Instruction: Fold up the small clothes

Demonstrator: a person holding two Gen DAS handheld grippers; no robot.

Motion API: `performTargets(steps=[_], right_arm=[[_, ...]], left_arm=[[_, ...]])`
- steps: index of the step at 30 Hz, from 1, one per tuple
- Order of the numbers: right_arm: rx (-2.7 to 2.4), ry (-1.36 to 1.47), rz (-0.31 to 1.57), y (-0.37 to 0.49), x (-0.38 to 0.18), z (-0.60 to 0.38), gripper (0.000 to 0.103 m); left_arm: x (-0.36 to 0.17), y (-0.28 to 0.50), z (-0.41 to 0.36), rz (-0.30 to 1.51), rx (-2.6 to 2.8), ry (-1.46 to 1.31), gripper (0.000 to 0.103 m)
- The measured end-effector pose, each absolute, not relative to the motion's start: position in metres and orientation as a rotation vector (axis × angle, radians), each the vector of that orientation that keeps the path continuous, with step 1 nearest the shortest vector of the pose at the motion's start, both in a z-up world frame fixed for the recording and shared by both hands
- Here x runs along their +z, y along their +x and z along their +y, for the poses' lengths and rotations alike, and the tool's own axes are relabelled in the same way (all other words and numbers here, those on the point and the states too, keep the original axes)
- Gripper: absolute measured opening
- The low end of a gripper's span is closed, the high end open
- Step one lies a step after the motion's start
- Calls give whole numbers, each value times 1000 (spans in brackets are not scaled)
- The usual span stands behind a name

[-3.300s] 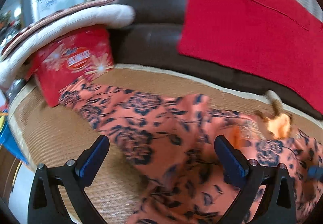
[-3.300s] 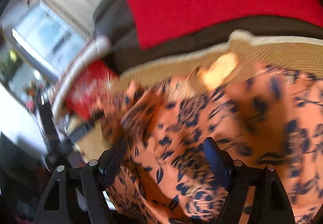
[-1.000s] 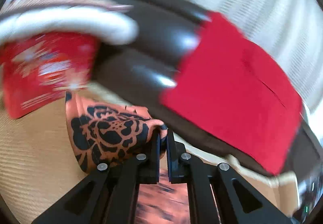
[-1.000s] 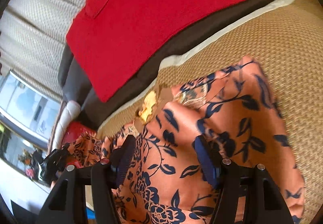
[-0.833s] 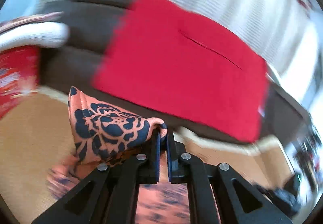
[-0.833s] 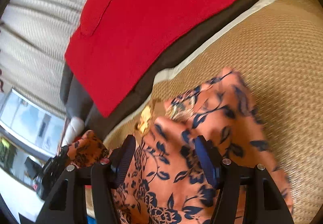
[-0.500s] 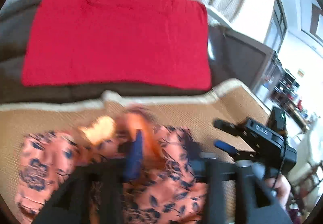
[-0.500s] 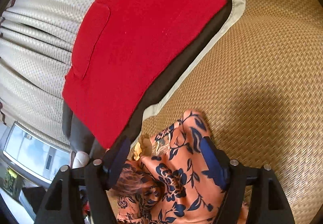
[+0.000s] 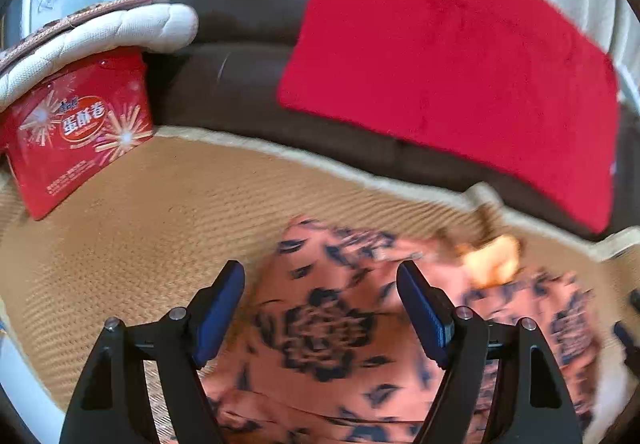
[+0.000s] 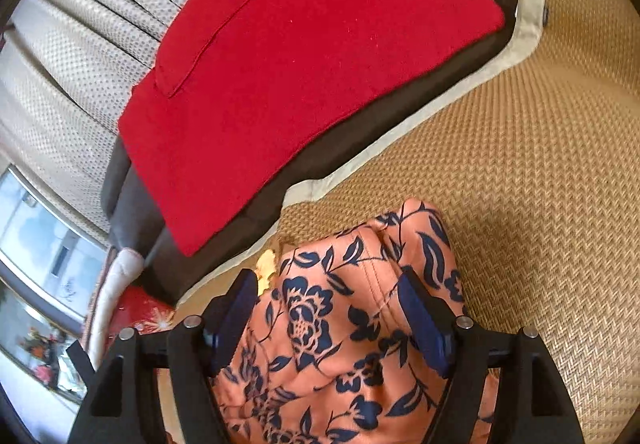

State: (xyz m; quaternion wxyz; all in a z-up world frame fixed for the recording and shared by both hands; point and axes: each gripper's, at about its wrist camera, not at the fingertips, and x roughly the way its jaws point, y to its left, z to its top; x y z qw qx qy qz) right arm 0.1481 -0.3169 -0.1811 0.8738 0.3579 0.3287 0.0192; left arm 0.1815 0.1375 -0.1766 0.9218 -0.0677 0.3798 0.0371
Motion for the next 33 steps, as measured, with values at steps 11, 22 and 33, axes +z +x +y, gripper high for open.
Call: performTargets(steps=[11, 22, 33], right_arm=[[-60, 567, 795, 171, -195, -270, 75], [22, 404, 930, 196, -212, -212, 75], [87, 421, 855, 193, -194, -197, 75]], left_arm=[[-225, 205, 144, 962, 178, -38, 79], [-247, 216, 91, 1002, 142, 145, 79], [-219, 207, 95, 914, 61, 91, 79]])
